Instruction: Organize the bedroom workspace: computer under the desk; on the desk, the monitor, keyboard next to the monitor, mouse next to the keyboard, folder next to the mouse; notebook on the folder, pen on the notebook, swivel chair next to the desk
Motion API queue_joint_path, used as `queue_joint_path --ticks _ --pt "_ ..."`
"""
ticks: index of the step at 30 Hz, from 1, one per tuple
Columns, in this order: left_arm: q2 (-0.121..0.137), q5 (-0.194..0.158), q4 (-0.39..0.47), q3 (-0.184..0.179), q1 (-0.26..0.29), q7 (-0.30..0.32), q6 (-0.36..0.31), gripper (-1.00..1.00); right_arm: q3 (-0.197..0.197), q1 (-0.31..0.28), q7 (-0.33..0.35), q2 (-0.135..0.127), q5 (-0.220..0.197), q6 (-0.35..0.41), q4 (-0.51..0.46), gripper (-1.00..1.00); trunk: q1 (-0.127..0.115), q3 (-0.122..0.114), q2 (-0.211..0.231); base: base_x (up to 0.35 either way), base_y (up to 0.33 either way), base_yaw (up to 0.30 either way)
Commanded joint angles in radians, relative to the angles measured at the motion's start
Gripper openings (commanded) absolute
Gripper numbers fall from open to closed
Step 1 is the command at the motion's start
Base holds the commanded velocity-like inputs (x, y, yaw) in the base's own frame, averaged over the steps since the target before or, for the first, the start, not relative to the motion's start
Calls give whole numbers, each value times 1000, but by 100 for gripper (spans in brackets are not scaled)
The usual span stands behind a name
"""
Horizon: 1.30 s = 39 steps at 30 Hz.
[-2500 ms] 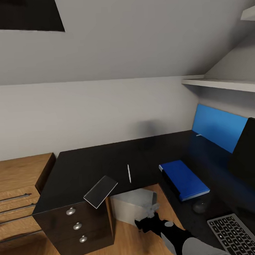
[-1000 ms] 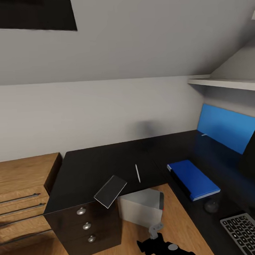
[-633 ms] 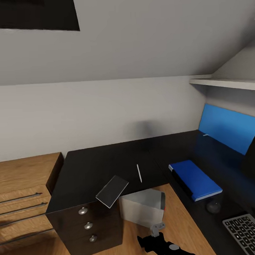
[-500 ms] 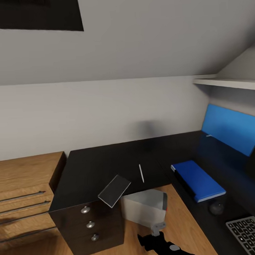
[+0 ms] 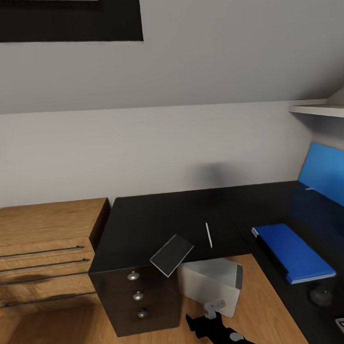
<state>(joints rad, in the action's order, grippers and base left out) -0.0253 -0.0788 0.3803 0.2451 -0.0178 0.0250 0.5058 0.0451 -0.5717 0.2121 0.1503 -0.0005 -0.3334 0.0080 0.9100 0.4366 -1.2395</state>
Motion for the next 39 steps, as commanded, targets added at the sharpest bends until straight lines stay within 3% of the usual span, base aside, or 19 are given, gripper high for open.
queue_joint_path --ticks 1,11,25,34,39 --pt "0 -8 2 0 -1 3 0 100 4 -1 1 0 0 -4 1 100 0 1 -1 0 0 263" --pt "-1 -7 3 0 -1 3 -1 100 4 -1 1 0 -1 -5 1 100 0 2 -1 0 0 208" --pt "-17 -6 3 -2 -1 3 0 100 4 -1 1 0 -2 -6 0 100 0 2 -1 0 0 35" --pt "-22 -6 3 -3 -1 1 -1 100 4 -1 1 -22 -6 -7 0 100 0 2 -1 0 0 1" --pt "-22 -7 3 -2 -1 1 -1 100 4 -1 1 -27 -6 -7 0 100 19 18 -36 0 0 0"
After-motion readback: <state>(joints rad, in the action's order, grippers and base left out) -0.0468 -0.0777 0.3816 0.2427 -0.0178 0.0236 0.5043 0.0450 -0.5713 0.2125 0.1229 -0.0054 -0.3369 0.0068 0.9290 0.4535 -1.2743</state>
